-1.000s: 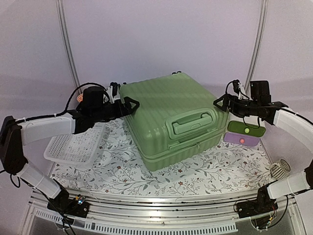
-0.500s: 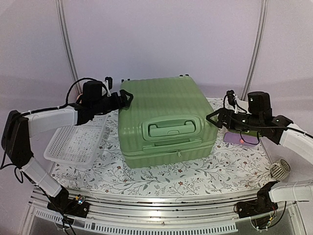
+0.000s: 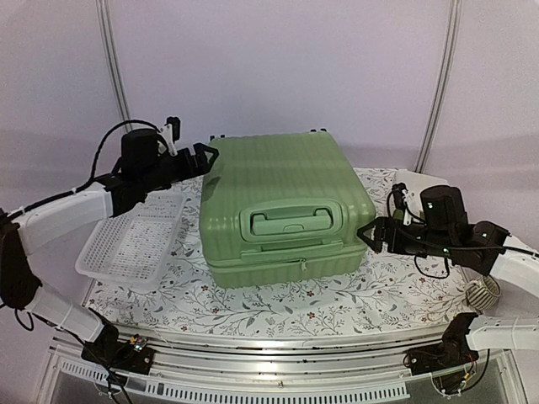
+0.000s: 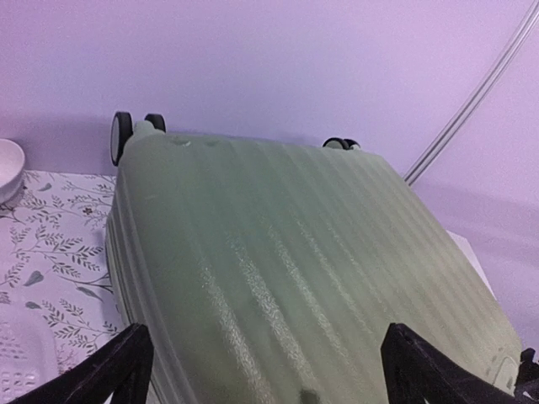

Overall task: Open, take out, and arrange the luggage
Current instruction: Adjust the luggage at the center of the board, then grab the zipper of the luggage.

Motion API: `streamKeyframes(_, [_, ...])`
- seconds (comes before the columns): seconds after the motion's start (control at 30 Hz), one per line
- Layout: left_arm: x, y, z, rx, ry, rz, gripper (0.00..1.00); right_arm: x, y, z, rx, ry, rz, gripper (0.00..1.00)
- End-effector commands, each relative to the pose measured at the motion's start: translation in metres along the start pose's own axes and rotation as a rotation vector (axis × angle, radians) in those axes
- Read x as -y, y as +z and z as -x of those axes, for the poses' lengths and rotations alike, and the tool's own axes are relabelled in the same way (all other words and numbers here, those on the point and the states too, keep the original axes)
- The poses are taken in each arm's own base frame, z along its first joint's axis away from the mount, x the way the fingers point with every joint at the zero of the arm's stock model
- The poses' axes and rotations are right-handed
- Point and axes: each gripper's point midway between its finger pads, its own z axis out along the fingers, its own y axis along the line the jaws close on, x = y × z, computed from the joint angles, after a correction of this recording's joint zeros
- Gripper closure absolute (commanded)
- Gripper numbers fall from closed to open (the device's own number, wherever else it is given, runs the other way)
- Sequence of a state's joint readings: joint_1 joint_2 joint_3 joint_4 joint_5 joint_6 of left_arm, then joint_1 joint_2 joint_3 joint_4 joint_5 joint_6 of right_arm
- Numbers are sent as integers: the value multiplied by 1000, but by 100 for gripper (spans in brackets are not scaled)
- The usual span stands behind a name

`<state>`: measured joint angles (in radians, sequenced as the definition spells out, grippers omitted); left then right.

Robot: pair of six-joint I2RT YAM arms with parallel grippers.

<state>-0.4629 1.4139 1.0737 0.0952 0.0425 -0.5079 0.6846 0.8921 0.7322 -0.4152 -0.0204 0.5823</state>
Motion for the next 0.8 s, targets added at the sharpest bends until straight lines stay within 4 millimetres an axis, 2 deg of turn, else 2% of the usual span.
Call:
streamKeyframes(0.0, [6, -37, 5, 25, 46, -4, 4, -2, -4, -13, 38, -46, -42, 12])
streamKeyframes(0.23, [50, -84, -34, -55, 107, -253, 11, -47, 3, -42, 171, -151, 164, 13])
streamKeyframes(0.3, [56, -96, -44, -70, 114, -287, 12, -53, 7, -49, 217, -175, 197, 13])
streamKeyframes(0.57, [47, -128, -82, -101, 102, -306, 12, -63, 42, -80, 277, -258, 147, 14])
streamKeyframes(0.77, [44, -141, -87, -90, 100, -312, 11, -67, 62, -98, 352, -332, 128, 16])
